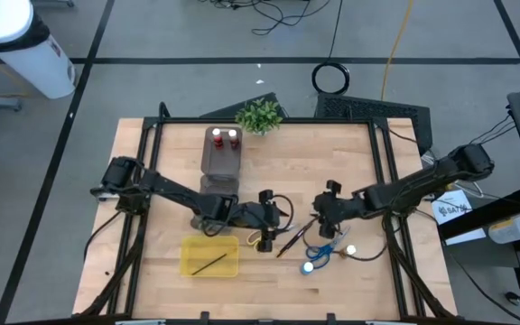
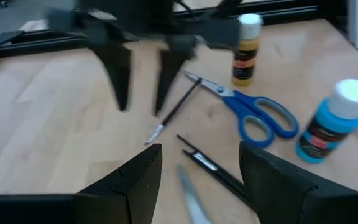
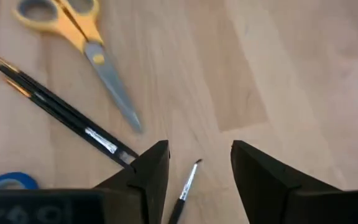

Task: Pick & Place Paint Supplies
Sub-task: Put the black liner paint brush into the yellow bin

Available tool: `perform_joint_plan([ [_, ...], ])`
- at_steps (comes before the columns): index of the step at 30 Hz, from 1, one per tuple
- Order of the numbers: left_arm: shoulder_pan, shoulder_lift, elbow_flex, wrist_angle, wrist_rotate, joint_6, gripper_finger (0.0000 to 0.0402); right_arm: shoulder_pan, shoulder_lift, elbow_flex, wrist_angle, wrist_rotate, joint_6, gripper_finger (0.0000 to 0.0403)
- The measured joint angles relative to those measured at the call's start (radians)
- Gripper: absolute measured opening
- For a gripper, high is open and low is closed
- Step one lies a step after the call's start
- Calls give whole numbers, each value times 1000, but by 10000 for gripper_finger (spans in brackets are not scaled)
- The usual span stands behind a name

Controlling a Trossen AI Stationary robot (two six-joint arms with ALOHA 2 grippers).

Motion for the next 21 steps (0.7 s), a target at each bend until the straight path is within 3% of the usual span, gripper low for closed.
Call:
perform_joint_plan([
  [6,44,0,0,8,55,-10,225,0,131,0,-1,-6,33,149],
  [10,64,0,0,6,91,-5,225,-2,184,0,20,-73,82,151],
  [14,76,0,0,1,103,8,225,-2,187,0,-14,-157,139,151],
  [21,78,0,0,1,103,19,225,0,148,0,-165,-176,222,142],
])
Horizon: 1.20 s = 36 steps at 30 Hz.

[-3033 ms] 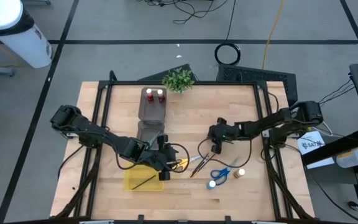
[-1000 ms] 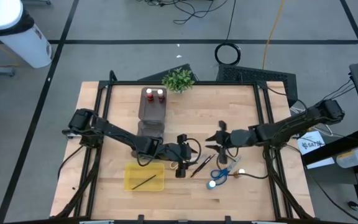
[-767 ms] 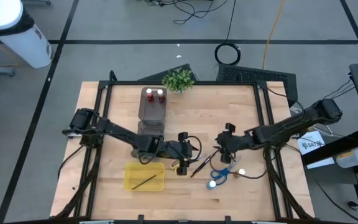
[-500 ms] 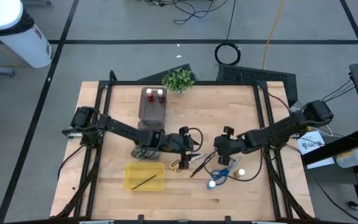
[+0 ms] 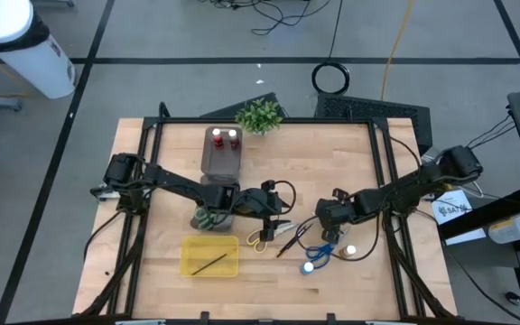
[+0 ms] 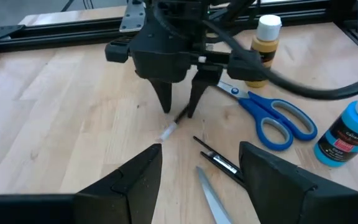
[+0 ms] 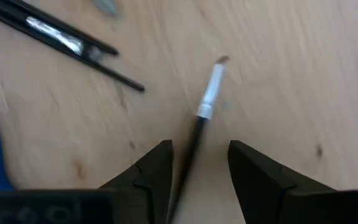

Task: Pick & Place Paint Supplies
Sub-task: Put the black liner paint brush into the yellow bin

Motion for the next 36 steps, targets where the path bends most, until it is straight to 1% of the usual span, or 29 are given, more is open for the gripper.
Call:
perform_joint_plan([
  [4,0,0,0,0,0,0,225,13,8,4,-65,-43,30,139],
  [7,-1,0,0,0,0,-1,225,36,23,4,-80,-44,49,122],
  [10,0,0,0,1,0,-3,225,52,46,4,-103,-53,59,79],
  [13,0,0,0,0,-1,-9,225,60,79,3,-117,-59,70,20],
  [14,0,0,0,1,-1,-11,225,60,93,3,-119,-58,70,13],
  [16,-1,0,0,0,0,-12,225,60,121,2,-120,-53,70,12],
  [20,0,0,0,2,-1,-15,225,60,136,2,-75,37,44,6],
  [24,-1,-16,0,-2,-1,-6,225,53,70,2,31,93,-2,4],
  [27,-5,-46,0,-2,-1,-6,225,53,2,-8,85,137,-62,2],
  [30,-11,-75,0,-18,-1,-3,225,51,-82,0,180,184,-119,2],
  [34,-19,-111,0,-44,0,-4,225,53,-163,-3,229,233,-189,1],
  [36,-21,-112,0,-38,0,-8,225,53,-201,-3,290,266,-229,1],
])
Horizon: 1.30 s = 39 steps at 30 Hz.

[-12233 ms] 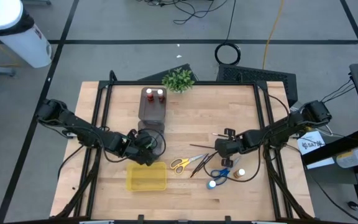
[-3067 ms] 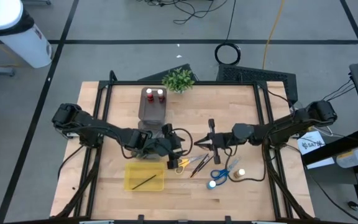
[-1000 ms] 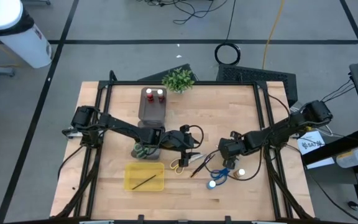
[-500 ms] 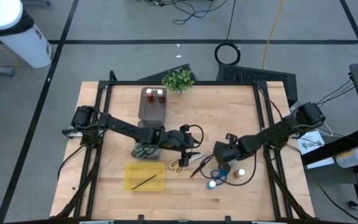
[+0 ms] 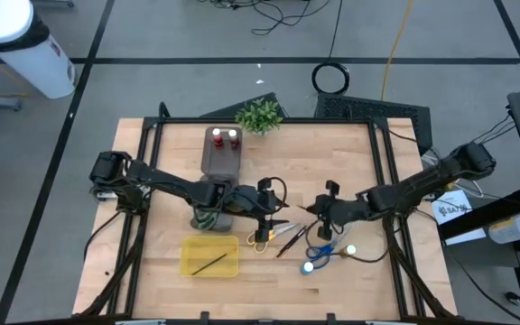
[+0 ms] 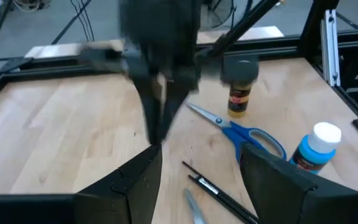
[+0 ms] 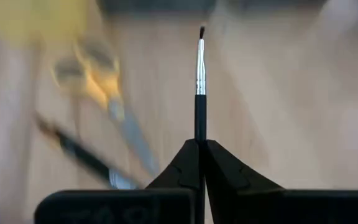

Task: Pick & Place Paint Supplies
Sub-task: Put the black liner paint brush into the yellow bin

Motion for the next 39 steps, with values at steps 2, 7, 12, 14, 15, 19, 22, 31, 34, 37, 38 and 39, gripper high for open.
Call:
perform_joint_plan([
  [2,-3,3,0,5,0,-2,225,4,-29,2,50,36,-37,1],
  [7,-2,2,0,48,-2,5,225,8,-72,1,165,50,-140,1],
  [12,-2,3,0,67,-31,24,225,14,-78,1,249,68,-209,0],
  [14,-2,3,0,63,-72,24,225,19,-80,1,270,68,-223,0],
  [15,-2,3,0,61,-88,23,225,20,-80,1,274,68,-229,0],
  [19,1,3,0,103,-115,17,225,20,-79,1,325,69,-262,0],
  [22,1,3,0,169,-114,11,225,20,-80,2,358,68,-289,0],
  [31,9,3,0,243,-86,23,209,20,-80,2,379,65,-304,0],
  [34,17,3,0,234,-86,0,157,20,-80,2,382,65,-312,0],
  [37,22,3,0,219,-85,-2,78,20,-80,2,383,65,-314,0],
  [38,22,3,0,216,-78,-2,49,20,-80,2,384,66,-316,0],
  [39,25,3,0,217,-70,-2,27,20,-80,2,385,62,-323,0],
])
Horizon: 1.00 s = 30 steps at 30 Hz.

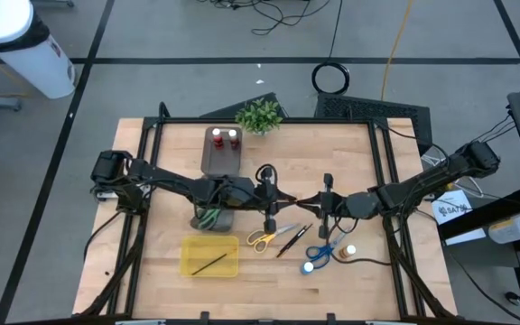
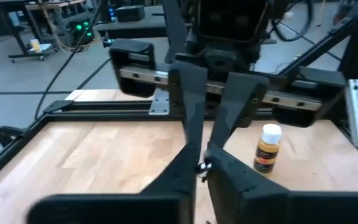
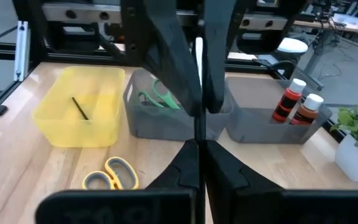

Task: Pick & Place Paint Supplies
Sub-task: Put the black liner paint brush into the yellow bin

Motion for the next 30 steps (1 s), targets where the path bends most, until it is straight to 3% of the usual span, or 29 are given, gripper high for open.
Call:
perform_joint_plan([
  [4,7,-4,0,-17,28,-24,22,0,0,0,1,1,-3,9],
  [10,-36,-132,-1,-264,23,-63,17,0,-1,1,-14,2,59,66],
  [16,-198,-253,0,-556,-45,-129,17,0,0,1,-33,3,76,104],
  [20,-357,-274,-1,-761,-83,-287,17,0,0,1,-23,2,76,112],
  [24,-523,-279,-1,-872,-176,-455,18,-1,0,1,-6,2,88,113],
  [30,-698,-280,-1,-1001,-437,-659,17,-1,0,1,3,2,128,113],
])
